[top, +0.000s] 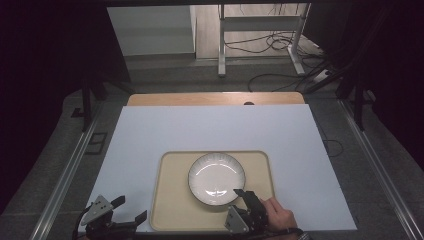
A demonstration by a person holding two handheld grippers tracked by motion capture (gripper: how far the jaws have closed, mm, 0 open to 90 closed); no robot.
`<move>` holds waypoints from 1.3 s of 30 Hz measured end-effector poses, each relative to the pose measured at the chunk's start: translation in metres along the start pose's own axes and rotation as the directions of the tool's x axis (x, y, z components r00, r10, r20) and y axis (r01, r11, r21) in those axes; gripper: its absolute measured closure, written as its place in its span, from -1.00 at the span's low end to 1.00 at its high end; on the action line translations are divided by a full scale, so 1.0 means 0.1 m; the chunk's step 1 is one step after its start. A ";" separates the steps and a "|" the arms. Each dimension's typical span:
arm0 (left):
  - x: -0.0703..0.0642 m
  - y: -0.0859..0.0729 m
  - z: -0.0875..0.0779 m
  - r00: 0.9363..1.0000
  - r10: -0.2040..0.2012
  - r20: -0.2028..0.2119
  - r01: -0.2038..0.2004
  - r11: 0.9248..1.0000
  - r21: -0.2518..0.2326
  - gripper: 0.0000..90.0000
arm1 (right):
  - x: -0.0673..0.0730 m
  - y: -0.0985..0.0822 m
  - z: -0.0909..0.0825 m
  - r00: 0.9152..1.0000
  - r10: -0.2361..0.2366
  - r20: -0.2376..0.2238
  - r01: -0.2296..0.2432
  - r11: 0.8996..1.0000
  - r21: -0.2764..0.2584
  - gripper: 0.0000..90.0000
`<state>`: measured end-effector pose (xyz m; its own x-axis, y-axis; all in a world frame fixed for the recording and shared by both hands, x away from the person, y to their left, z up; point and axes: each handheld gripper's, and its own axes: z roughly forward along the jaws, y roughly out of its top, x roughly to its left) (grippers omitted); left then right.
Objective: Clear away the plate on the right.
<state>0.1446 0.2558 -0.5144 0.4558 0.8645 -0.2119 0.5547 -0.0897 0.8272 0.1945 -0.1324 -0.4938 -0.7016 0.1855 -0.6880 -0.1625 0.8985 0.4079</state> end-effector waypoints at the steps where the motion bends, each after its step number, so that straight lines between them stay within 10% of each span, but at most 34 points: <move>1: 0.00 0.00 0.00 1.000 0.000 0.000 0.000 1.000 0.000 -0.90 | -0.02 -0.01 0.00 1.000 0.016 -0.008 -0.016 1.000 -0.002 -0.04; 22: 0.00 0.00 0.00 1.000 -0.001 -0.001 0.001 1.000 0.001 -0.90 | -0.31 -0.23 -0.07 0.961 0.262 -0.087 -0.265 0.964 -0.025 -0.28; 39: 0.00 0.00 0.00 1.000 -0.001 -0.001 0.001 1.000 0.002 -0.90 | -0.46 -0.47 -0.10 0.887 0.446 -0.121 -0.453 0.891 -0.027 -0.63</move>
<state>0.1448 0.2558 -0.5145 0.4540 0.8653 -0.2124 0.5570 -0.0896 0.8256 0.2273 -0.1872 -0.4750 -0.7787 0.5172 -0.3550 0.1538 0.7060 0.6913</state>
